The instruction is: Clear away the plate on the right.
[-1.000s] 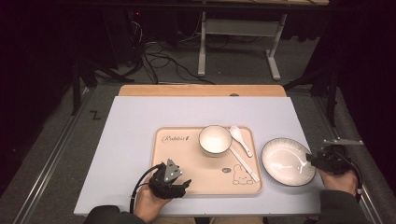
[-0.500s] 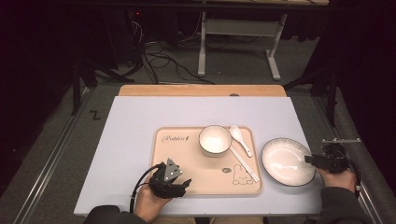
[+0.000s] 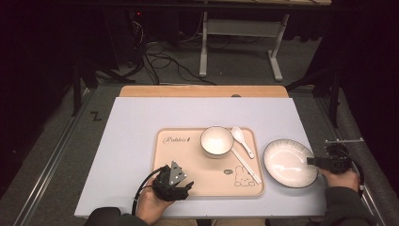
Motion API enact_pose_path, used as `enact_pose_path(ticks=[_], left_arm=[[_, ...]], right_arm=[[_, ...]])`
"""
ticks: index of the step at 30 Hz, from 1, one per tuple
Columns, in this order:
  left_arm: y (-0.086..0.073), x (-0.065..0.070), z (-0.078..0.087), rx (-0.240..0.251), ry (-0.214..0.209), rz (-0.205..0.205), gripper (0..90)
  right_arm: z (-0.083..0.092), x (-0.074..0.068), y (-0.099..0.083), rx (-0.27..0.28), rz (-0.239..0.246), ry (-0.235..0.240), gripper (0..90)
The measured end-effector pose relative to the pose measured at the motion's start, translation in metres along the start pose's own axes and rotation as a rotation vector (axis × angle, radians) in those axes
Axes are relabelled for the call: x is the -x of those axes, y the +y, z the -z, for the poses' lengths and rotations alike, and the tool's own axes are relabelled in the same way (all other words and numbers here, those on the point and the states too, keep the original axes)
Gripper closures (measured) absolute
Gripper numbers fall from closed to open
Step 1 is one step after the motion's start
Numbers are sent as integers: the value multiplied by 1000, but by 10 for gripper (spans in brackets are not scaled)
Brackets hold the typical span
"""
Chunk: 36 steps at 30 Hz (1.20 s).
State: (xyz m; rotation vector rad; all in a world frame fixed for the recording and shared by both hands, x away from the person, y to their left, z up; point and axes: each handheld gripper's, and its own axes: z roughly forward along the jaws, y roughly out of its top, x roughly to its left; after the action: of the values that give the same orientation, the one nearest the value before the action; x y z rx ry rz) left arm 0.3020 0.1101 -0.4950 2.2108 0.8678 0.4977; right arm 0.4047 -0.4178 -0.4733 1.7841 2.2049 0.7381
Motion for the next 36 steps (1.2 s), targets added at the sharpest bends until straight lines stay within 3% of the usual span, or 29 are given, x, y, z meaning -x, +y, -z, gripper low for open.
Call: enact_pose_path(ticks=[12,23,31,36], left_arm=[[0,0,1,-1,14,-11,355],[0,0,0,0,28,-10,352],[0,-2,1,11,1,18,352],[0,-1,0,9,1,15,353]], right_arm=[[5,7,-5,10,-19,63,791],[3,7,-3,-22,0,69,768],[-4,7,1,-47,-27,101,717],[-5,12,3,-55,-55,138,760]])
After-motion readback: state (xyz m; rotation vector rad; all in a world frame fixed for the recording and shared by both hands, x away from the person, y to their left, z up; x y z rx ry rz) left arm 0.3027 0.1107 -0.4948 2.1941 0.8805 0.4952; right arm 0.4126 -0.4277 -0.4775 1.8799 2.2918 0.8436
